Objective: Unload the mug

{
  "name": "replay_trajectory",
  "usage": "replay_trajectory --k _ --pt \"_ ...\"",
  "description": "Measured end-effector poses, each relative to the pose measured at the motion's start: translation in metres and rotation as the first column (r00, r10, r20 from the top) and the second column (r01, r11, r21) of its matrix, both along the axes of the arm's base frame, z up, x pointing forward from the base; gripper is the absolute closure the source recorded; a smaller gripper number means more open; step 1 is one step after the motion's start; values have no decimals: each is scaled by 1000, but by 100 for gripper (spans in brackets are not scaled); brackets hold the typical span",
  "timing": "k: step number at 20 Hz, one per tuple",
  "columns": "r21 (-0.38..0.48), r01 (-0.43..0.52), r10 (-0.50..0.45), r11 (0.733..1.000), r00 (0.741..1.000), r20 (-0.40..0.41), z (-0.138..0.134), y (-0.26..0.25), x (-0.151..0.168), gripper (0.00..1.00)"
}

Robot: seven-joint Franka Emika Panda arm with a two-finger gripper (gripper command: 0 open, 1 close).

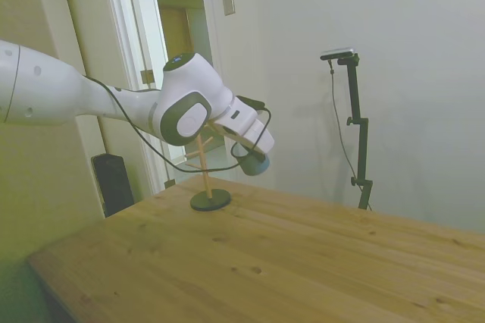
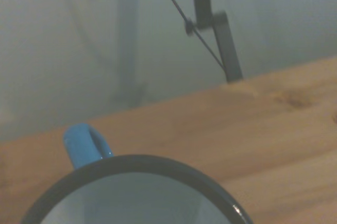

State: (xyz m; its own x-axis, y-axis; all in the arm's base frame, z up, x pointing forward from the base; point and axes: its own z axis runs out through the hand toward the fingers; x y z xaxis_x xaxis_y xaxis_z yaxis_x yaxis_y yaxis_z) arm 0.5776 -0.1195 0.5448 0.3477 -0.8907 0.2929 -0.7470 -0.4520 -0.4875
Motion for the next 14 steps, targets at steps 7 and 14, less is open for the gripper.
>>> replay_trajectory --k 7,14 --pt "36 -76 83 996 962 -262 -52 7 -5 100" --pt "19 -84 86 996 937 -339 -105 5 2 100"
